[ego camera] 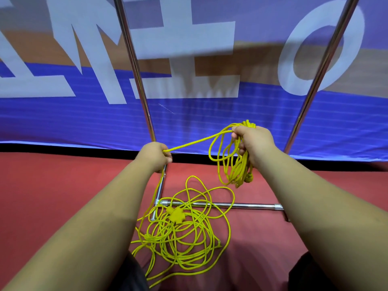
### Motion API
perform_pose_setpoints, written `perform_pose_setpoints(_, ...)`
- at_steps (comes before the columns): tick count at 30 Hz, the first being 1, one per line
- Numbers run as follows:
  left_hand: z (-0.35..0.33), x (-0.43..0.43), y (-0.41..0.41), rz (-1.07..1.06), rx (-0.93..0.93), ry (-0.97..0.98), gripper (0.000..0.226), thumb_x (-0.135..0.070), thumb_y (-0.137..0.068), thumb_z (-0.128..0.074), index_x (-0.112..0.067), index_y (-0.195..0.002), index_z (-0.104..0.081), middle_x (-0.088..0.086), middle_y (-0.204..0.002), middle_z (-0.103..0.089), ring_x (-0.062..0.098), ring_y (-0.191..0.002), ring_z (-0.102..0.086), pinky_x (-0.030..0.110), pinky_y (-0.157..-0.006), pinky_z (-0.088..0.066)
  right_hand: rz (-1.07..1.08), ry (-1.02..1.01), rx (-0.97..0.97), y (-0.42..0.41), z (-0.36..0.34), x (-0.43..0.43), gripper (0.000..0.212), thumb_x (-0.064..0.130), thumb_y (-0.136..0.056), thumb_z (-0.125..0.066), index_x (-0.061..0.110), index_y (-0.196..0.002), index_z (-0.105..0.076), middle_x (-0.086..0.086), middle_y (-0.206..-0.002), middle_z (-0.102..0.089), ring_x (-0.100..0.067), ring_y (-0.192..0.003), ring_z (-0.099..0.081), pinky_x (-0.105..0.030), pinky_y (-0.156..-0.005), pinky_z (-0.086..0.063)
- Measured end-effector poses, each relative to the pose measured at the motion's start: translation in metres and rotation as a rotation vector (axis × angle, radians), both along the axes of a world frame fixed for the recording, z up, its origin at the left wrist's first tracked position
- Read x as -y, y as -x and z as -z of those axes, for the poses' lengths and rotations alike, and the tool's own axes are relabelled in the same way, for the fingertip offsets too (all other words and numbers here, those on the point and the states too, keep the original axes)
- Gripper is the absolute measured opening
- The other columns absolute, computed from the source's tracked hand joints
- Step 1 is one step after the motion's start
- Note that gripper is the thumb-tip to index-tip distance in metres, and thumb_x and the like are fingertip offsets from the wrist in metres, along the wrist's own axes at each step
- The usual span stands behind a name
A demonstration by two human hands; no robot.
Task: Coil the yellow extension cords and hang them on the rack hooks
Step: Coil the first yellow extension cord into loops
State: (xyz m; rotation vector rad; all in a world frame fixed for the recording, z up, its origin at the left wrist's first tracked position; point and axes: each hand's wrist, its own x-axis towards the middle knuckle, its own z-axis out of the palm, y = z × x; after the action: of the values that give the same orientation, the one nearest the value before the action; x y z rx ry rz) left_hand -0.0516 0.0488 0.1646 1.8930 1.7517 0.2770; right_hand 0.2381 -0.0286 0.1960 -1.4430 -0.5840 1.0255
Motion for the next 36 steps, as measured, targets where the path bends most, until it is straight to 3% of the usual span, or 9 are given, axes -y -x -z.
perform_pose_setpoints(5, -0.019, 0.002, 0.012, 0.132, -0.049, -0.2, 0.018, -0.031, -0.097, -0.071, -0.019, -0.084, -0.072, 0.002, -0.082, -0.063, 0.021, -0.075, -0.059, 0.03, -0.06, -0.042, 0.07, 0.065, 0.053, -0.015, 0.004, 0.0, 0.008, 0.016, -0.09, -0.071, 0.009, -0.089, -0.076, -0.004, -0.071, -0.069, -0.015, -0.042, -0.036, -0.024, -0.044, -0.038)
perform_pose_setpoints(9, -0.033, 0.016, 0.008, 0.355, 0.431, 0.162, 0.015, -0.028, -0.103, -0.064, -0.017, -0.099, -0.073, 0.008, -0.082, -0.06, 0.019, -0.076, -0.056, 0.035, -0.076, -0.047, 0.083, 0.103, -0.022, -0.024, 0.005, -0.001, 0.011, 0.015, -0.09, -0.07, 0.007, -0.097, -0.073, 0.0, -0.07, -0.075, -0.014, -0.047, -0.038, -0.022, -0.043, -0.038)
perform_pose_setpoints(12, -0.039, 0.024, 0.006, 0.432, 0.499, 0.253, 0.036, -0.043, -0.106, -0.053, -0.016, -0.112, -0.076, 0.011, -0.081, -0.038, 0.025, -0.072, -0.036, 0.034, -0.068, -0.038, 0.024, 0.132, -0.033, -0.026, 0.005, -0.001, 0.019, 0.017, -0.088, -0.07, 0.006, -0.103, -0.073, -0.003, -0.082, -0.081, -0.014, -0.049, -0.039, -0.023, -0.046, -0.038)
perform_pose_setpoints(14, -0.045, 0.024, 0.006, 0.401, 0.458, 0.164, 0.041, -0.048, -0.107, -0.05, -0.019, -0.11, -0.078, 0.011, -0.078, -0.035, 0.027, -0.072, -0.031, 0.038, -0.071, -0.034, -0.078, 0.147, -0.021, -0.025, 0.004, 0.001, 0.021, 0.018, -0.089, -0.068, 0.005, -0.105, -0.071, -0.006, -0.09, -0.082, -0.015, -0.049, -0.037, -0.024, -0.047, -0.037)
perform_pose_setpoints(16, -0.05, 0.023, 0.01, 0.389, 0.382, 0.069, 0.033, -0.047, -0.105, -0.055, -0.026, -0.107, -0.08, 0.003, -0.075, -0.052, 0.022, -0.073, -0.046, 0.038, -0.078, -0.04, -0.19, 0.156, -0.012, -0.024, 0.003, 0.004, 0.021, 0.02, -0.091, -0.066, 0.006, -0.106, -0.068, -0.009, -0.096, -0.082, -0.015, -0.047, -0.035, -0.024, -0.047, -0.035)
perform_pose_setpoints(20, -0.052, 0.02, 0.016, 0.453, 0.29, 0.012, 0.02, -0.036, -0.104, -0.061, -0.032, -0.102, -0.081, -0.011, -0.108, -0.076, 0.01, -0.108, -0.067, 0.038, -0.106, -0.048, -0.324, 0.174, 0.001, -0.023, 0.006, 0.004, 0.031, 0.024, -0.093, -0.065, 0.006, -0.118, -0.066, -0.01, -0.103, -0.082, -0.013, -0.044, -0.035, -0.024, -0.046, -0.034)
perform_pose_setpoints(26, -0.058, 0.016, 0.004, 0.685, -0.037, -0.22, 0.017, -0.033, -0.103, -0.061, -0.041, -0.101, -0.077, -0.009, -0.09, -0.057, 0.012, -0.096, -0.049, 0.031, -0.091, -0.042, -0.545, 0.21, -0.01, -0.021, 0.004, 0.008, 0.023, 0.027, -0.096, -0.062, 0.011, -0.112, -0.068, -0.011, -0.114, -0.08, -0.008, -0.038, -0.033, -0.02, -0.04, -0.031)
perform_pose_setpoints(31, -0.051, 0.005, 0.01, 0.514, -0.352, -0.412, 0.019, -0.038, -0.107, -0.053, -0.038, -0.101, -0.071, -0.008, -0.092, -0.05, 0.02, -0.097, -0.039, 0.041, -0.086, -0.037, -0.609, 0.212, -0.081, -0.02, 0.003, 0.009, 0.016, 0.026, -0.096, -0.059, 0.018, -0.109, -0.063, -0.011, -0.12, -0.079, -0.008, -0.036, -0.033, -0.02, -0.042, -0.029)
perform_pose_setpoints(36, -0.043, 0.004, 0.014, 0.572, -0.374, -0.388, 0.021, -0.036, -0.107, -0.052, -0.039, -0.098, -0.071, -0.01, -0.092, -0.048, 0.018, -0.098, -0.04, 0.04, -0.087, -0.036, -0.637, 0.2, -0.11, -0.014, 0.002, 0.01, 0.014, 0.024, -0.096, -0.056, 0.018, -0.108, -0.059, -0.015, -0.117, -0.079, -0.009, -0.035, -0.032, -0.018, -0.041, -0.027)
